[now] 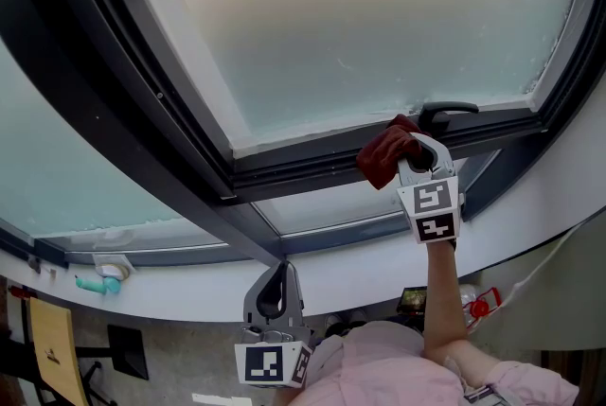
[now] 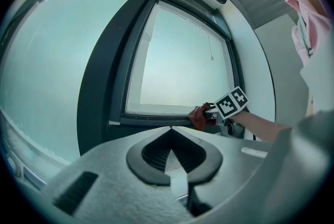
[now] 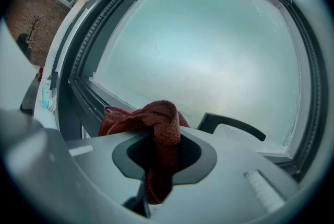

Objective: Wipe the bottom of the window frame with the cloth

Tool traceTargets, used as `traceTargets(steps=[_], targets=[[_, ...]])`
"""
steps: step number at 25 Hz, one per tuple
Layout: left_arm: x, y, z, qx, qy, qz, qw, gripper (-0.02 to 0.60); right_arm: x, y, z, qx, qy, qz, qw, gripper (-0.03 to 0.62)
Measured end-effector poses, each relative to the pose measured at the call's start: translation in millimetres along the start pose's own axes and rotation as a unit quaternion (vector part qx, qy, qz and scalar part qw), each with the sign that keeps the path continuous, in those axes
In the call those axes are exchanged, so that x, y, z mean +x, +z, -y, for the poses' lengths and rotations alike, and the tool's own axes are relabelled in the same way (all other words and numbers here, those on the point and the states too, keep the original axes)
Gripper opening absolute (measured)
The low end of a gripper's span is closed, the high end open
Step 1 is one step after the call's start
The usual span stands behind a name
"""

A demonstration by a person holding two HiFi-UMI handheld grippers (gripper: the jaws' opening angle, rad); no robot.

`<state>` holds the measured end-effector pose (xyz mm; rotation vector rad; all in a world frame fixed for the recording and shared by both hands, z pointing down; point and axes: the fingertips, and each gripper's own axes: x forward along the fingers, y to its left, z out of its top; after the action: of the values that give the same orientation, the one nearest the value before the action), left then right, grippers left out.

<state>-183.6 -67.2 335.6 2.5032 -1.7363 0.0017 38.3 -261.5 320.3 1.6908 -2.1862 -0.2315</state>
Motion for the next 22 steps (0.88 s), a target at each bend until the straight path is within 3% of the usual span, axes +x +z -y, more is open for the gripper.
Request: traceTargets(steps=[12,22], targets=[[5,-6,30,0.003,0.001,0.004,1.0,-0.005,-9,-18,40,0.014,-0.013,0.002,1.0,0.067],[5,-6,49,0.013,-0.007,0.009,0.9998,-0.005,-9,-17,39,-0.005,-0.026,0.015,1.0,0.067]])
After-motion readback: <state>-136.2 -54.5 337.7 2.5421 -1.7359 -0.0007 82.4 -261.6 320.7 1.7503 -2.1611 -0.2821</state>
